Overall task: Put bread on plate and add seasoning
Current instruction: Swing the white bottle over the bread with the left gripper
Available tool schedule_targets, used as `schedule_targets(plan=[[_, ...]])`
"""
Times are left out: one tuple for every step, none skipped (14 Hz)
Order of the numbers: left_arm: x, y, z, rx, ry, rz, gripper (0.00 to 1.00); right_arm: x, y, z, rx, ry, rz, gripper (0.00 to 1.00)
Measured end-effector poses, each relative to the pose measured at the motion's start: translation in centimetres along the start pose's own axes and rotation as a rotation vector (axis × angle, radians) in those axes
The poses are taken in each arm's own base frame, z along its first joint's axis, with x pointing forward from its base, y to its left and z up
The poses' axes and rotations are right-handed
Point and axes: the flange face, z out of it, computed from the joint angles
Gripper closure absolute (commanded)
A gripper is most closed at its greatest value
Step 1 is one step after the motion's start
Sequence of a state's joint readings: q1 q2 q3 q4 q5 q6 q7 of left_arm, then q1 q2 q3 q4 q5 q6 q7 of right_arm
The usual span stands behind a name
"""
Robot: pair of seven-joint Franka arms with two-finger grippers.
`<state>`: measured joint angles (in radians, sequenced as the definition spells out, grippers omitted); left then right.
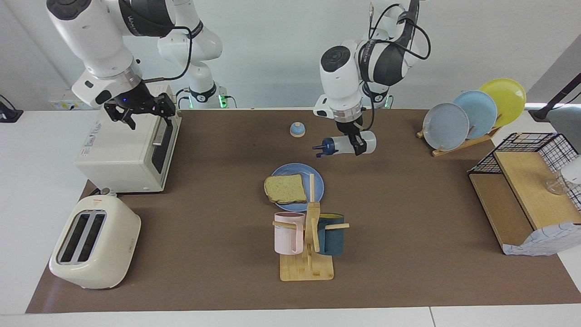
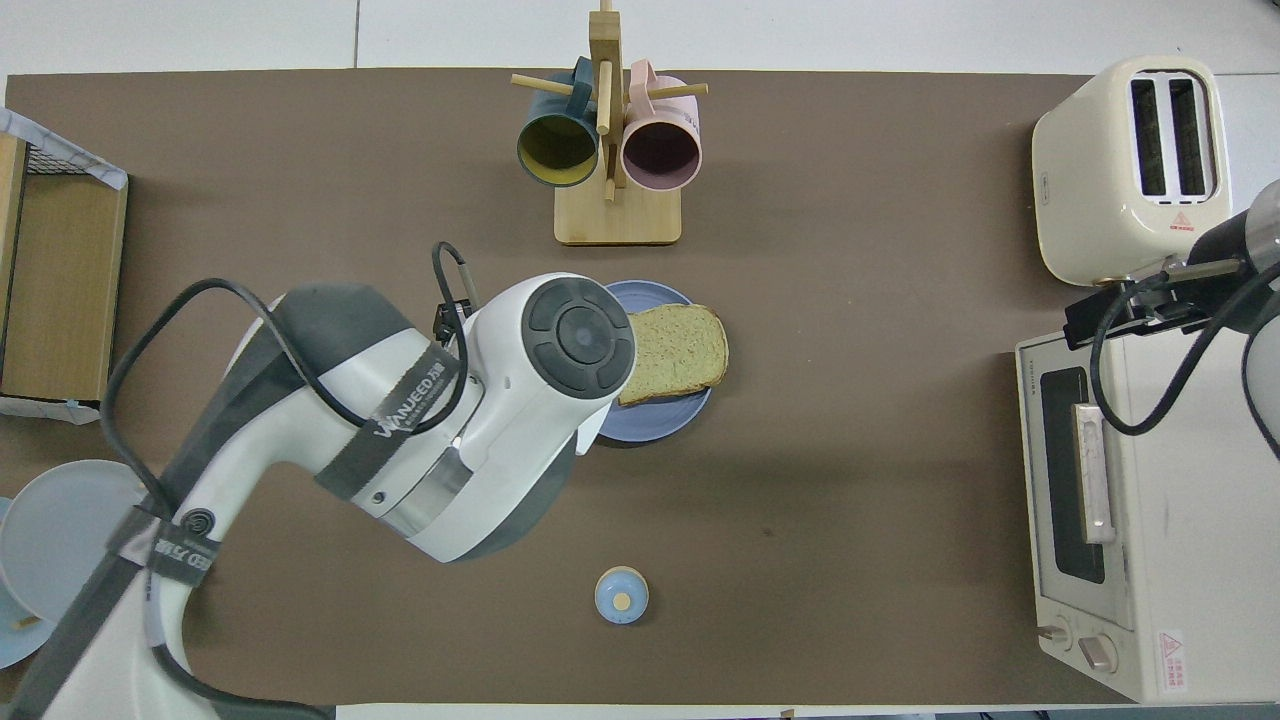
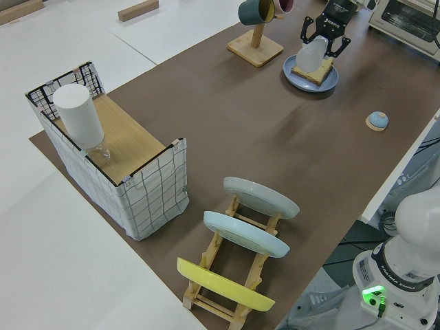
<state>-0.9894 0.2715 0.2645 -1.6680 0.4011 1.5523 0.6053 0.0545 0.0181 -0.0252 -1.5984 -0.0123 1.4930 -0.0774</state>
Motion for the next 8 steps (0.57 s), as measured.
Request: schedule_targets(plan=[[1.3,0.4,0.3,0.007,-0.045,0.01,1.0,0.1,0.0,0.2,0.0,-0.004,0.003,0.0],[2.7,0.7,0.7,0.011,-0.086,0.016,1.0,0.4,0.0,0.7,0.001,-0.013,0.008,0.0],[4.0,1.0,1.1,0.013,-0.119,0.021,1.0,0.7,0.0,1.0,0.001,-0.02,0.01,0.0],[5.0,1.2,1.6,0.017,-0.156,0.028,1.0,0.8,0.1,1.2,0.001,-0.023,0.013,0.0],[6.0,1.6,1.9,0.026,-0.194,0.034,1.0,0.8,0.6,1.1,0.002,-0.02,0.022,0.0],[6.6,1.8,2.0,0.032,-0.223,0.037,1.0,0.7,1.2,0.8,0.003,-0.015,0.033,0.0],[6.8,2.0,1.9,0.037,-0.252,0.036,1.0,0.6,1.8,0.6,0.004,-0.01,0.044,0.0],[6.7,2.1,1.6,0.05,-0.282,0.032,1.0,0.5,2.3,0.4,0.005,-0.006,0.054,0.0]])
